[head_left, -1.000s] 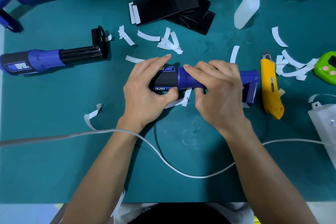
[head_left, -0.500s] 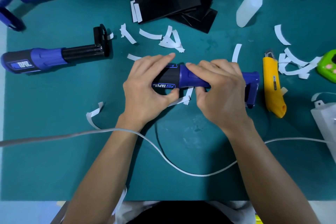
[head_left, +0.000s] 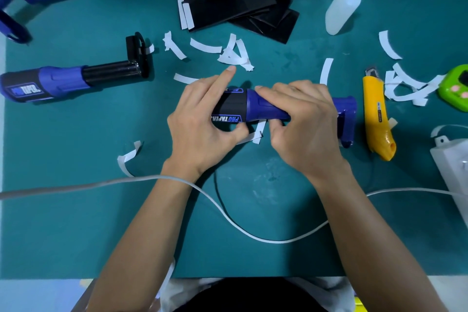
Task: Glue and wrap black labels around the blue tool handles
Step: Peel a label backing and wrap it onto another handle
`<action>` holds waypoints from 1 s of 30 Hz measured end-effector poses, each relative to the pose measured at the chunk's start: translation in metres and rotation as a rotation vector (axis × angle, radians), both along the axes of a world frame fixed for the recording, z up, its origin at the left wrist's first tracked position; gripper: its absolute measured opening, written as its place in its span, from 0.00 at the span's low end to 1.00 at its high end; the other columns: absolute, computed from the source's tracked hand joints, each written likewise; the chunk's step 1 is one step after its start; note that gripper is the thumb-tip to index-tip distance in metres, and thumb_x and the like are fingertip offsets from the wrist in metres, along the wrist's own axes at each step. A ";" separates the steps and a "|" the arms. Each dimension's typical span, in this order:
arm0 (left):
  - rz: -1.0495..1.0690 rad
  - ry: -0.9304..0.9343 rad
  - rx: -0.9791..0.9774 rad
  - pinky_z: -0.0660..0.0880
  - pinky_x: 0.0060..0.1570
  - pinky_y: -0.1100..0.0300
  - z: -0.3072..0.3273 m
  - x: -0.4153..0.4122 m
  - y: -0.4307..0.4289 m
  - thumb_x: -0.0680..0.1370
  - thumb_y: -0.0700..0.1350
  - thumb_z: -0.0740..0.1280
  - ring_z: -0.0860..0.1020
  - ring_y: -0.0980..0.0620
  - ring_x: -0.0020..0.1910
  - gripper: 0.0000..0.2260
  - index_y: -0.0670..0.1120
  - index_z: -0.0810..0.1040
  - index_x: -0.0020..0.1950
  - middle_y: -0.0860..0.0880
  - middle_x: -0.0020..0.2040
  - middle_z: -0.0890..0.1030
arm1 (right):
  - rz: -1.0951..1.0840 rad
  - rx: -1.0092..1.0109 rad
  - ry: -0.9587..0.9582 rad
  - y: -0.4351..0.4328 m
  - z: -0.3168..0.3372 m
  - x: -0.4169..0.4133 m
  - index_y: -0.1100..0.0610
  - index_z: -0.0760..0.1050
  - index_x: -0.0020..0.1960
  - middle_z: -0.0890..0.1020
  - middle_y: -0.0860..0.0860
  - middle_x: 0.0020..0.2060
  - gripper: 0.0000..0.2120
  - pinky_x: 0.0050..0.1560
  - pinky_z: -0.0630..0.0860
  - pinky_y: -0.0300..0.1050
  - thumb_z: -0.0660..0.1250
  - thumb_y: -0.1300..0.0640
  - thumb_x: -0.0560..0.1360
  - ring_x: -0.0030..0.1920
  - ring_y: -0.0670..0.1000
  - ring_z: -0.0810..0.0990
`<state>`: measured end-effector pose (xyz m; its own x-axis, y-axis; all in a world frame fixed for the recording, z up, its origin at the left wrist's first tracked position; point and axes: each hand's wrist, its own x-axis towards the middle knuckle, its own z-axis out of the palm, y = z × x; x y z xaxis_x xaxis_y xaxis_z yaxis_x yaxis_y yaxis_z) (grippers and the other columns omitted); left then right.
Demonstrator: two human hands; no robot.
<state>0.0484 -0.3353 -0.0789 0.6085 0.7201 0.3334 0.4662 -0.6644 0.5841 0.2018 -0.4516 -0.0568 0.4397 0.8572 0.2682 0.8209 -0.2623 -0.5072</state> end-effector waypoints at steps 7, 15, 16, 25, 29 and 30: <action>-0.019 -0.025 -0.217 0.70 0.62 0.66 0.003 0.000 0.002 0.66 0.47 0.73 0.76 0.55 0.60 0.37 0.53 0.75 0.76 0.56 0.61 0.80 | -0.011 0.006 -0.093 0.000 -0.003 -0.005 0.56 0.84 0.62 0.85 0.49 0.47 0.26 0.52 0.68 0.51 0.69 0.70 0.66 0.48 0.58 0.79; 0.021 -0.172 -0.334 0.75 0.63 0.57 0.000 -0.002 0.002 0.64 0.41 0.74 0.79 0.52 0.60 0.38 0.52 0.76 0.76 0.57 0.62 0.80 | 0.014 0.039 -0.179 0.002 -0.001 -0.010 0.58 0.84 0.63 0.84 0.51 0.46 0.22 0.51 0.67 0.51 0.68 0.71 0.71 0.46 0.59 0.78; 0.024 -0.183 -0.342 0.75 0.63 0.57 -0.001 -0.002 0.002 0.64 0.41 0.75 0.79 0.51 0.60 0.38 0.52 0.76 0.76 0.58 0.62 0.80 | 0.018 0.041 -0.185 0.001 -0.001 -0.009 0.58 0.84 0.63 0.84 0.51 0.46 0.22 0.51 0.67 0.51 0.68 0.71 0.71 0.46 0.59 0.78; 0.075 -0.203 -0.449 0.76 0.61 0.61 0.001 -0.005 0.005 0.62 0.45 0.75 0.81 0.51 0.61 0.42 0.55 0.72 0.78 0.60 0.60 0.81 | 0.073 0.036 -0.234 0.001 0.002 -0.007 0.58 0.84 0.63 0.84 0.52 0.49 0.24 0.52 0.67 0.51 0.67 0.73 0.69 0.46 0.59 0.78; 0.077 -0.192 -0.463 0.77 0.60 0.57 0.005 -0.004 0.007 0.62 0.47 0.75 0.81 0.50 0.59 0.43 0.59 0.71 0.78 0.61 0.60 0.82 | 0.088 0.031 -0.241 0.001 0.001 -0.006 0.58 0.84 0.63 0.84 0.52 0.49 0.24 0.52 0.67 0.51 0.68 0.72 0.69 0.46 0.58 0.78; 0.076 -0.195 -0.466 0.77 0.59 0.57 0.005 -0.004 0.007 0.62 0.47 0.75 0.81 0.49 0.59 0.42 0.60 0.71 0.77 0.61 0.60 0.82 | 0.088 0.030 -0.238 0.001 0.001 -0.007 0.58 0.84 0.63 0.84 0.52 0.49 0.24 0.52 0.67 0.51 0.68 0.72 0.70 0.46 0.59 0.78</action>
